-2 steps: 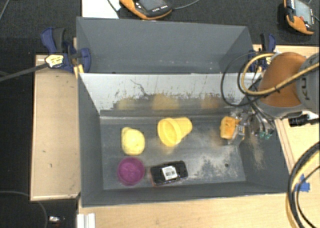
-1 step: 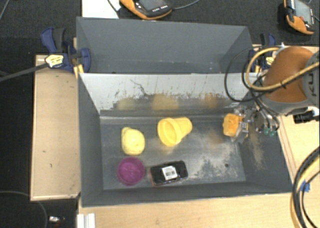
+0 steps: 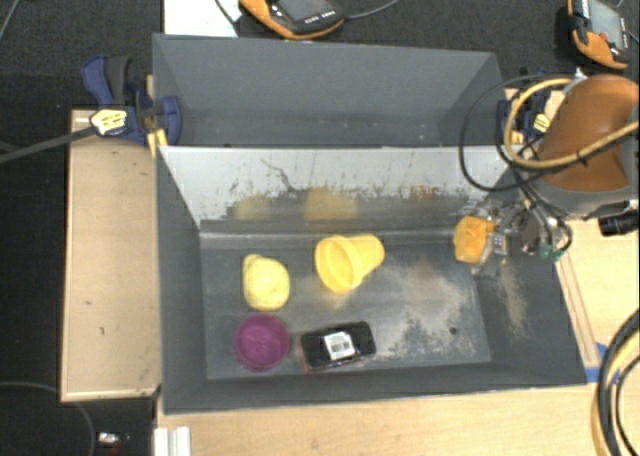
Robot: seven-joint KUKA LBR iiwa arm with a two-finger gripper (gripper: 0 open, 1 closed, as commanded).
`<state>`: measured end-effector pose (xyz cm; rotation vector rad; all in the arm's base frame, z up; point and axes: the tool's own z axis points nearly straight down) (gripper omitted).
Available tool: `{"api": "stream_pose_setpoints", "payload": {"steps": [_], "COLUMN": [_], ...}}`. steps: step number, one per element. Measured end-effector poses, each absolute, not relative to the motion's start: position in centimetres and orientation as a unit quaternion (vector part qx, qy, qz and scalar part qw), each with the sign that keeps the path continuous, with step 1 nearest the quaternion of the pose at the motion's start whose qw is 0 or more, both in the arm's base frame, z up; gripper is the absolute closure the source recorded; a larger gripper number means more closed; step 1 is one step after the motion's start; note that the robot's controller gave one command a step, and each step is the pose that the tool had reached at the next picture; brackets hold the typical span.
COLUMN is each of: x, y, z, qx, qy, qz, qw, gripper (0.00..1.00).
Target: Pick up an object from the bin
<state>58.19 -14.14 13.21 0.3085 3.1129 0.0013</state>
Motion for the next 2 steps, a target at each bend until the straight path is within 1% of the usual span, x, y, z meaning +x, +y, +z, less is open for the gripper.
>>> {"api": "stream_pose_setpoints", "payload": {"steps": [1,2], "x": [58.35,58.41], "y": [-14.18,-14.18], "z": [14.75,15.50], "qx": [0.098,0.097], "qy": [0.995,0.995], "qz": [0.000,0.000], "qw": [0.010,0.012], "gripper": [1.00,1.00]}}
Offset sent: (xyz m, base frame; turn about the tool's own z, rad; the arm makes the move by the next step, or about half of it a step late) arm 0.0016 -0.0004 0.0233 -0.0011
